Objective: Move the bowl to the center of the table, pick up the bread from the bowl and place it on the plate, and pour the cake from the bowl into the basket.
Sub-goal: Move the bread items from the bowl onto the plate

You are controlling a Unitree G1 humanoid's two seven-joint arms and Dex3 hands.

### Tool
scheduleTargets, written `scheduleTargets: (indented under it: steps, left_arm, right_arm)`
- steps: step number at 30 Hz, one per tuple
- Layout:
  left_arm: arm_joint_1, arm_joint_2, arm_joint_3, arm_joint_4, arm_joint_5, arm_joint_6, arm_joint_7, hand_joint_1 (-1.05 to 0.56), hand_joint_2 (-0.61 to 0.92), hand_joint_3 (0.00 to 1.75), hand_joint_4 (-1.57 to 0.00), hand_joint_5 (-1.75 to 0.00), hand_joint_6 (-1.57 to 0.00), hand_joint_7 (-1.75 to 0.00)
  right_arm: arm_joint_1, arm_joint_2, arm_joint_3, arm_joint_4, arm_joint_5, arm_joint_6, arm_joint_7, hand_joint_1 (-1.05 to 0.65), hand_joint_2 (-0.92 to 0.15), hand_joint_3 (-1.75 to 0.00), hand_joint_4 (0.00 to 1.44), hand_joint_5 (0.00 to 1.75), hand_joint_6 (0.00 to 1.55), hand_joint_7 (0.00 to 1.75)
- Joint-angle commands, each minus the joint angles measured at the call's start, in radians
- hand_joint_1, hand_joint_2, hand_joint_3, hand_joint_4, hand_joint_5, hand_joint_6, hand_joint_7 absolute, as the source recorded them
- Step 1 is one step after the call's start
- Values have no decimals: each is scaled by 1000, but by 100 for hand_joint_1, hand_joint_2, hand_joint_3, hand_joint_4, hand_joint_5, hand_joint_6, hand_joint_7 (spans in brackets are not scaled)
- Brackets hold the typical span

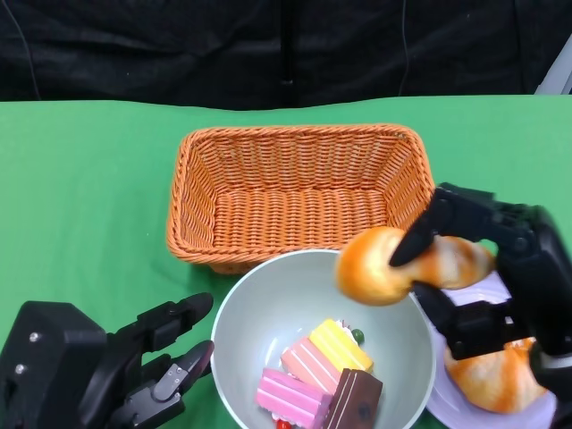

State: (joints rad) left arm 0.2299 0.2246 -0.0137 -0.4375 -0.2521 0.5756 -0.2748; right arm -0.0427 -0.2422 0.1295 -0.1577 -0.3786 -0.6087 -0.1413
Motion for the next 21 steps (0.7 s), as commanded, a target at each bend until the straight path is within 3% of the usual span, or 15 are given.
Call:
scheduleTargets:
  steps: [1,7,10,14,21]
  left_arm:
    - [-6,14,26,10,-22,4,-18,-53,92,51,-29,-49,-30,-1]
    - [-11,19,41,21,-39,-4,-28,-53,92,50,-27,-50,-31,-1]
    - [-11,18,42,21,-39,-5,-30,-53,92,49,-27,-50,-31,-1]
    - [-6,22,40,10,-41,6,-32,-52,92,50,-26,-50,-31,-1]
    - [1,28,42,-6,-48,10,-34,-51,92,51,-25,-52,-30,0]
  right_arm:
    - [19,-24,-44,-23,-11,-2,11,-6,-9,-175,103,175,89,158]
    - [39,-68,-133,3,-89,-38,-23,-6,-4,-175,105,175,93,156]
    - [39,-67,-143,9,-101,-49,-28,-6,-3,-175,105,175,94,156]
    - [77,-111,-201,20,-250,-25,-83,-9,0,-175,107,175,94,158]
    - [71,-145,-187,127,-350,-22,-156,-2,4,-175,108,175,95,158]
